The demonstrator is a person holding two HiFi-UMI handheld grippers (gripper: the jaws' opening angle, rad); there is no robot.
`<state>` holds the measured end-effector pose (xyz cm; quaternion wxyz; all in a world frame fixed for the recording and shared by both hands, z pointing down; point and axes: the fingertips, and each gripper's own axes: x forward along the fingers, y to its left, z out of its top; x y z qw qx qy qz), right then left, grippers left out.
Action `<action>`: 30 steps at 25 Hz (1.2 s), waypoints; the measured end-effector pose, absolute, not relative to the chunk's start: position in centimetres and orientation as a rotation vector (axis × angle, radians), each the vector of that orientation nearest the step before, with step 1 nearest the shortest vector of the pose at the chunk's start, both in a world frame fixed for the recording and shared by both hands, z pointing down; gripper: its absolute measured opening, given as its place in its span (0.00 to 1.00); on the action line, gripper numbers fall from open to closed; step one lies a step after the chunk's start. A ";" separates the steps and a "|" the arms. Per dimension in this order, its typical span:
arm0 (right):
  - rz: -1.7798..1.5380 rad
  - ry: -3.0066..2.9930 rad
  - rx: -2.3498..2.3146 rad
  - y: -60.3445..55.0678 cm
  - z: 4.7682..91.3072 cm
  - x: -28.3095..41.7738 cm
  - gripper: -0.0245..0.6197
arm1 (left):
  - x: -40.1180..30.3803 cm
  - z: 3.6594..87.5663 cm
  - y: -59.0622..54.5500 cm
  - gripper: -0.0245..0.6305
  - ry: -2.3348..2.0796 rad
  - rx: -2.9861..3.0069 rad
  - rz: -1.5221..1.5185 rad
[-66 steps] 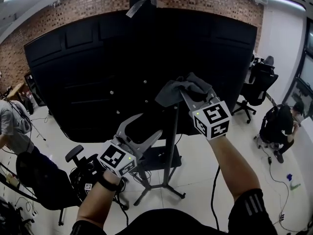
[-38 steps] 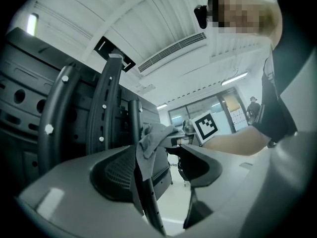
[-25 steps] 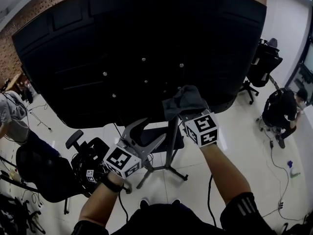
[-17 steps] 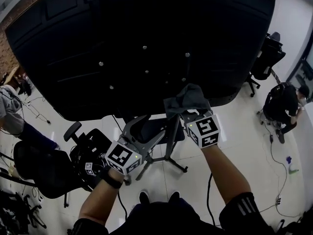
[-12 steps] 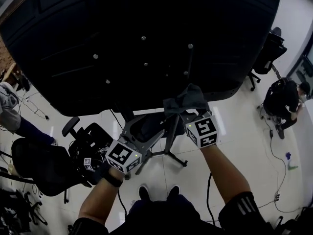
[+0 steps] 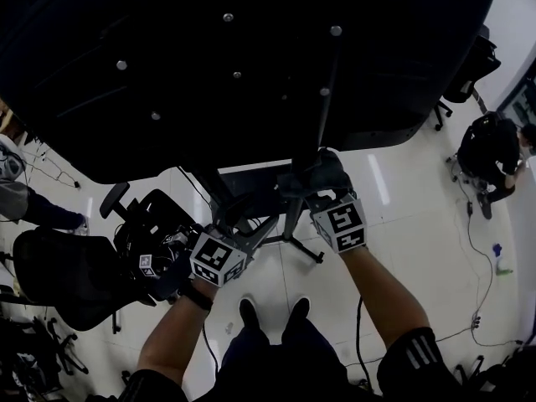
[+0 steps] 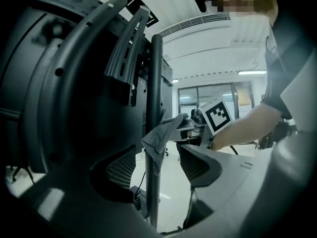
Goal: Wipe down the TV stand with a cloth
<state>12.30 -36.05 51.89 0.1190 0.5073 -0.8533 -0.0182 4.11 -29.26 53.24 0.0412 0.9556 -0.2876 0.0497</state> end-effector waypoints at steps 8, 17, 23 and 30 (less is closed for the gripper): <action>0.040 -2.450 1.422 -36.7 61.2 12.3 0.39 | 3.7 62.1 -30.2 0.50 -0.880 2.857 0.255; 0.100 -2.422 1.376 -37.1 70.3 12.0 0.40 | 3.0 72.1 -31.9 0.50 -0.907 2.758 0.354; 0.165 -2.363 1.331 -36.8 77.5 12.0 0.40 | 3.6 77.5 -31.3 0.50 -0.877 2.708 0.383; 0.211 -2.306 1.250 -37.1 86.0 12.1 0.40 | 4.1 83.5 -31.6 0.49 -0.876 2.643 0.422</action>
